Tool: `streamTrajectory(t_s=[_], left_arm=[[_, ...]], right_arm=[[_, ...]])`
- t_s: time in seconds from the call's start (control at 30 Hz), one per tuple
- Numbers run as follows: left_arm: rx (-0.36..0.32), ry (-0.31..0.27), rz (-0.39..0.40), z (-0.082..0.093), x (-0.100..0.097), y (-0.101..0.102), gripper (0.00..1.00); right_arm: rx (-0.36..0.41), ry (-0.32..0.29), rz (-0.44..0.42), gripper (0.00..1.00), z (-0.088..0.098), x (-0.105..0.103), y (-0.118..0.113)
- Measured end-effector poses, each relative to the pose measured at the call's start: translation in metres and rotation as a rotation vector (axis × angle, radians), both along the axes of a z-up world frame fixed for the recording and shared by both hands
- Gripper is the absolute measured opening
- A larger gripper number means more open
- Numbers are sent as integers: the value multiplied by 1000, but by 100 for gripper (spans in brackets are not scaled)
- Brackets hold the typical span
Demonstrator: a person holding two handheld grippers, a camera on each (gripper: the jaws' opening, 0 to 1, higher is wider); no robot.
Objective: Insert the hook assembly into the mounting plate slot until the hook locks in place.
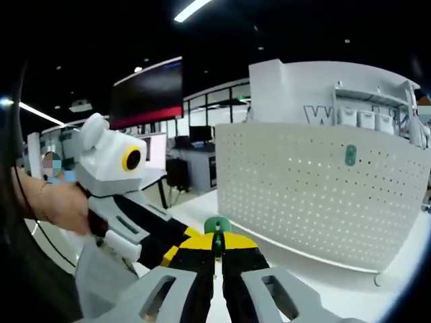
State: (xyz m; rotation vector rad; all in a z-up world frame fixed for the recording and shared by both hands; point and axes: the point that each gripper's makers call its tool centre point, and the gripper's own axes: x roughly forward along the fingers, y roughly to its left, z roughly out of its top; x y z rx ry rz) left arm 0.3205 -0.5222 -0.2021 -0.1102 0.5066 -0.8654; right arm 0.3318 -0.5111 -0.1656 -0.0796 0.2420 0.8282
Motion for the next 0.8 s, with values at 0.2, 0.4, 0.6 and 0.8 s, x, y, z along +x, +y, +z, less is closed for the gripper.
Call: streamTrajectory(t_s=[0.2, 0.4, 0.6, 0.8], left_arm=[[-15, -24, -27, 3, -6, -6, 57], [-13, -25, -31, 2, -12, -7, 70], [-5, -17, -31, 0, -16, -6, 79], [4, -20, -17, -2, -20, 2, 85]], right_arm=[[3, 9, -3, 0, -1, 1, -2], [-2, 9, -9, 0, -2, 3, -4], [-6, 9, -15, 0, -2, 4, -6], [-6, 6, -20, 0, -2, 5, -8]])
